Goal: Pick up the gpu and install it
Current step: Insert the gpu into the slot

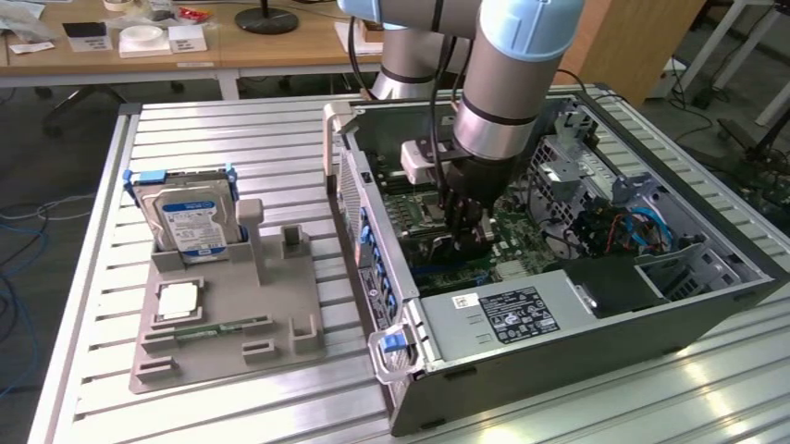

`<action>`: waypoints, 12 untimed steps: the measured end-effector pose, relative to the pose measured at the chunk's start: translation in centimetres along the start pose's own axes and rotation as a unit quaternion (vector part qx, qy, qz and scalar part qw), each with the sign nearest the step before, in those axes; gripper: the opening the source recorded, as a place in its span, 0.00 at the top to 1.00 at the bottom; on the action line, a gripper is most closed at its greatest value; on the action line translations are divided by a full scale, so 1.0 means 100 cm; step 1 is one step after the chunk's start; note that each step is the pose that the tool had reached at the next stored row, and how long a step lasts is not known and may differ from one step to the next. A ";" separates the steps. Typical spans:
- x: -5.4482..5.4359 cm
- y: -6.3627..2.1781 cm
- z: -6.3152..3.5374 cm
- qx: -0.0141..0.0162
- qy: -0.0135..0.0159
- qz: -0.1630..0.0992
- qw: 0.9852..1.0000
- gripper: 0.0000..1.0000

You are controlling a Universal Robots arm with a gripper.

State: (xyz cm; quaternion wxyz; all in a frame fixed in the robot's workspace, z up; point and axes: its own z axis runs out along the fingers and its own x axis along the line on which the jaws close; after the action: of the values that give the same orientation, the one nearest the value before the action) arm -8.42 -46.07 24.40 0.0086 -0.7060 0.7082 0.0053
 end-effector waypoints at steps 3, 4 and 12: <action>0.000 0.0000 0.0014 0.000 0.000 0.000 1.000 0.73; 0.000 0.0000 0.0016 0.000 0.000 0.000 1.000 0.73; 0.000 0.0001 0.0035 0.000 0.000 0.000 1.000 0.73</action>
State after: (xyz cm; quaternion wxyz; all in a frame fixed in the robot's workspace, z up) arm -8.42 -46.07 24.05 0.0085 -0.7060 0.7082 0.0053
